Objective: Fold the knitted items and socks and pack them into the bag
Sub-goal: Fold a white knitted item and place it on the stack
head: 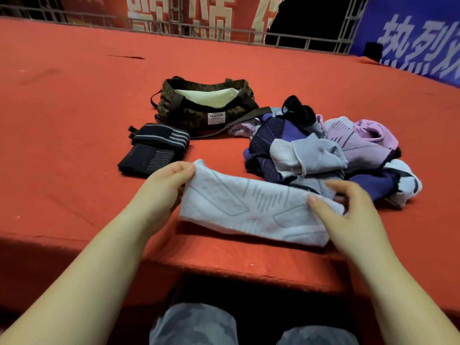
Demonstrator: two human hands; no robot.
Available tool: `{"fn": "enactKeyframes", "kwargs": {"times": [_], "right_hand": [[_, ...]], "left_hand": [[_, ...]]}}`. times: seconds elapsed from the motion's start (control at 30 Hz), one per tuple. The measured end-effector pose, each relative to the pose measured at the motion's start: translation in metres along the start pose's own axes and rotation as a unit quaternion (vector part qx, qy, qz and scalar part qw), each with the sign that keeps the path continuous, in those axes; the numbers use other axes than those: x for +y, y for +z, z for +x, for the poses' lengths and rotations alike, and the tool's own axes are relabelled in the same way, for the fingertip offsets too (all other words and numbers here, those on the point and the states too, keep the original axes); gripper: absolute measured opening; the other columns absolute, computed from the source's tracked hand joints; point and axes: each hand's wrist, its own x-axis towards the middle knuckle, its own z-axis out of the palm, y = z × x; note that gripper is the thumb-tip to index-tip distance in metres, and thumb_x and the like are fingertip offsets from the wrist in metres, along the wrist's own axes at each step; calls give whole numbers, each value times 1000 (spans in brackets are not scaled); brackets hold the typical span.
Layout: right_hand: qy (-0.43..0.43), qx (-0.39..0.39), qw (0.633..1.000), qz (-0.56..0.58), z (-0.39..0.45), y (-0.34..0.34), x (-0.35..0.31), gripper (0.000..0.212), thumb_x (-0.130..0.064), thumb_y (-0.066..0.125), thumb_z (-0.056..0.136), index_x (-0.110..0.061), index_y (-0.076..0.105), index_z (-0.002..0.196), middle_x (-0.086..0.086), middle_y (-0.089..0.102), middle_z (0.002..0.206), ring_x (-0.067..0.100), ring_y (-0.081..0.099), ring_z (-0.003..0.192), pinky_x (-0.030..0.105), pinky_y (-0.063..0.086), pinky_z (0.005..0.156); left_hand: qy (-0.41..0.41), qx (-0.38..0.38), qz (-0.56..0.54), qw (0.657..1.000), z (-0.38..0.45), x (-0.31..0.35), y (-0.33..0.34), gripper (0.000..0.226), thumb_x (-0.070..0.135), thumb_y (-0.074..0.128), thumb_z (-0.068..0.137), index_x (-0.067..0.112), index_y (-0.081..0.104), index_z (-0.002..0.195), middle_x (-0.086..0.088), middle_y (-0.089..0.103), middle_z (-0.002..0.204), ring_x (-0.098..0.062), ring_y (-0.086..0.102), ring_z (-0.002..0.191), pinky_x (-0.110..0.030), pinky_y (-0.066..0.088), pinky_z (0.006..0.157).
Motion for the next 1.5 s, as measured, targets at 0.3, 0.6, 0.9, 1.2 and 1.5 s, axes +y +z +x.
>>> {"fn": "enactKeyframes", "kwargs": {"times": [0.3,0.6,0.9,1.2,1.5], "right_hand": [[-172,-236,943,-159,1,32,-57,42,-47,66,79,-32,57,116,-11,61,113,10,54,108,29,40,92],[-197,-271,929,-154,9,27,-68,15,-39,64,83,-25,58,80,-10,51,61,2,46,60,26,39,62],[-154,-287,903,-281,15,6,-62,26,-48,67,78,-28,53,87,-12,52,82,11,49,81,30,35,63],[-77,-319,941,-87,21,-10,-16,26,-36,77,75,-16,61,73,-11,56,58,-1,45,52,23,37,55],[40,-190,974,115,25,7,-22,31,-41,68,80,-13,65,92,21,70,80,16,60,66,48,51,73]], "left_hand": [[117,-13,42,992,-6,-5,-5,6,29,58,64,24,60,61,1,63,105,-11,57,106,-35,35,97],[105,-72,110,986,-18,-4,-13,53,28,73,69,31,52,118,18,61,95,15,57,86,-2,40,74],[176,106,226,952,-8,-2,-7,28,33,62,87,7,60,77,1,55,72,-3,48,66,-20,39,61],[30,110,175,978,-22,-21,-26,25,35,51,95,17,68,89,6,71,82,-7,64,75,-25,46,68],[14,120,68,990,-25,-6,-43,13,10,53,92,15,63,85,8,67,63,-3,60,54,-14,47,50]]}}
